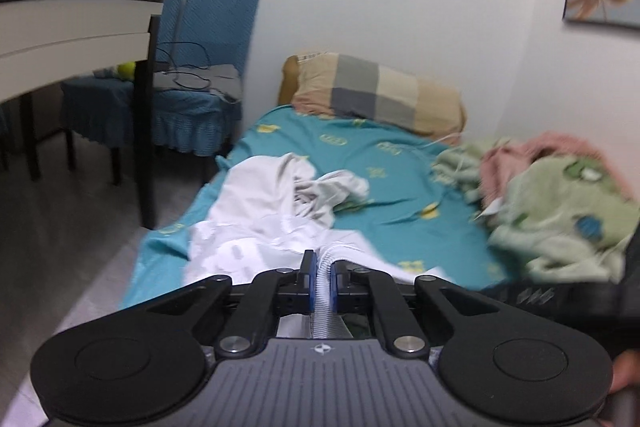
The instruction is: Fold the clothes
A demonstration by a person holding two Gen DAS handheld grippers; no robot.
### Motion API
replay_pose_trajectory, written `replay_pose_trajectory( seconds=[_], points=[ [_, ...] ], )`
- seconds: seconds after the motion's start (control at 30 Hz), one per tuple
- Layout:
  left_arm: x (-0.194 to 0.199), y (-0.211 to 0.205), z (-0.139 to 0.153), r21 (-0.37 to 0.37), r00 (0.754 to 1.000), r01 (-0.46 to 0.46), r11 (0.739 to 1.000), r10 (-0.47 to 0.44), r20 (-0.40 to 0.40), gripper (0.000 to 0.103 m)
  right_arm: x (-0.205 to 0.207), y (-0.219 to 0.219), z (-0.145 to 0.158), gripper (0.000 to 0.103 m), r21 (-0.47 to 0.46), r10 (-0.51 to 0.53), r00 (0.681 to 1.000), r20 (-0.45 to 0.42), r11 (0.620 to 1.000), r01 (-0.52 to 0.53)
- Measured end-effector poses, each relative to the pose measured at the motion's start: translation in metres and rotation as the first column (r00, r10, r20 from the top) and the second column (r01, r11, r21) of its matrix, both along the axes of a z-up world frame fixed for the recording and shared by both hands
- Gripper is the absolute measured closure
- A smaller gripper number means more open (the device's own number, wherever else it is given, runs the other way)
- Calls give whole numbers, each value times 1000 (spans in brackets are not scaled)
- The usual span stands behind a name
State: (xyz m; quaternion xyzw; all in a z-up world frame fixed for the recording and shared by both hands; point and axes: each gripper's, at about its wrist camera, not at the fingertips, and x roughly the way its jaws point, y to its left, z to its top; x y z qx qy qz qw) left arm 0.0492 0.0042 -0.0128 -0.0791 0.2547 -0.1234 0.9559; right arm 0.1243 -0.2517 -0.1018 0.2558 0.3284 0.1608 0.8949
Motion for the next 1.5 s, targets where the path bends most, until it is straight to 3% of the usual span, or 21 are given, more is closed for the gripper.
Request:
replay_pose_trajectory(
  seconds=[0.07,0.13,0.2,0.43,0.57,0.67,0.7,0.73,0.83,0.97,1.07,1.17,1.23,1.4,1.5],
  points=[
    [-2,6,5,-34,1000,9,999,-9,18,97,1,6,-2,84,-42,12,1000,3,999,-12],
    [-5,11,10,-69,999,14,998,-11,31,97,-1,15,-2,60,-95,13,1000,19,995,-11],
    [-5,14,11,-86,999,12,996,-9,33,97,-1,24,-2,51,-140,26,999,38,990,-20],
    [-4,11,5,-31,999,-22,999,23,30,97,0,56,-6,49,-249,12,995,103,968,14],
    [-1,8,-1,3,999,-43,999,42,22,97,1,72,-8,49,-310,-10,991,134,949,51],
    [10,8,-16,2,997,-50,999,50,-65,96,11,59,-20,49,-373,-155,986,66,912,169],
    [14,9,-23,0,993,-62,998,61,-104,96,14,52,-24,58,-372,-187,981,41,909,189],
    [19,10,-30,-2,987,-73,997,72,-143,96,17,44,-26,77,-343,-204,979,19,918,198],
    [26,10,-46,27,971,-99,995,102,-216,96,16,29,-19,90,-219,-212,977,23,953,211],
    [26,2,-54,79,959,-124,989,140,-246,86,0,31,6,90,-144,-181,968,173,968,207],
    [21,-7,-64,77,940,-156,985,172,-294,84,-10,35,22,90,-115,-175,952,253,971,209],
    [13,-18,-80,31,910,-193,981,191,-367,82,-14,29,28,90,-97,-187,939,288,970,223],
    [6,-27,-92,38,895,-226,973,223,-385,76,-16,24,31,90,-84,-196,931,309,969,232],
    [-16,-35,-103,62,888,-286,956,289,-356,70,-17,12,34,90,-58,-246,912,327,959,279],
    [-25,-33,-105,118,875,-318,941,339,-345,54,-19,6,36,90,-80,-282,894,348,941,328]
  ],
)
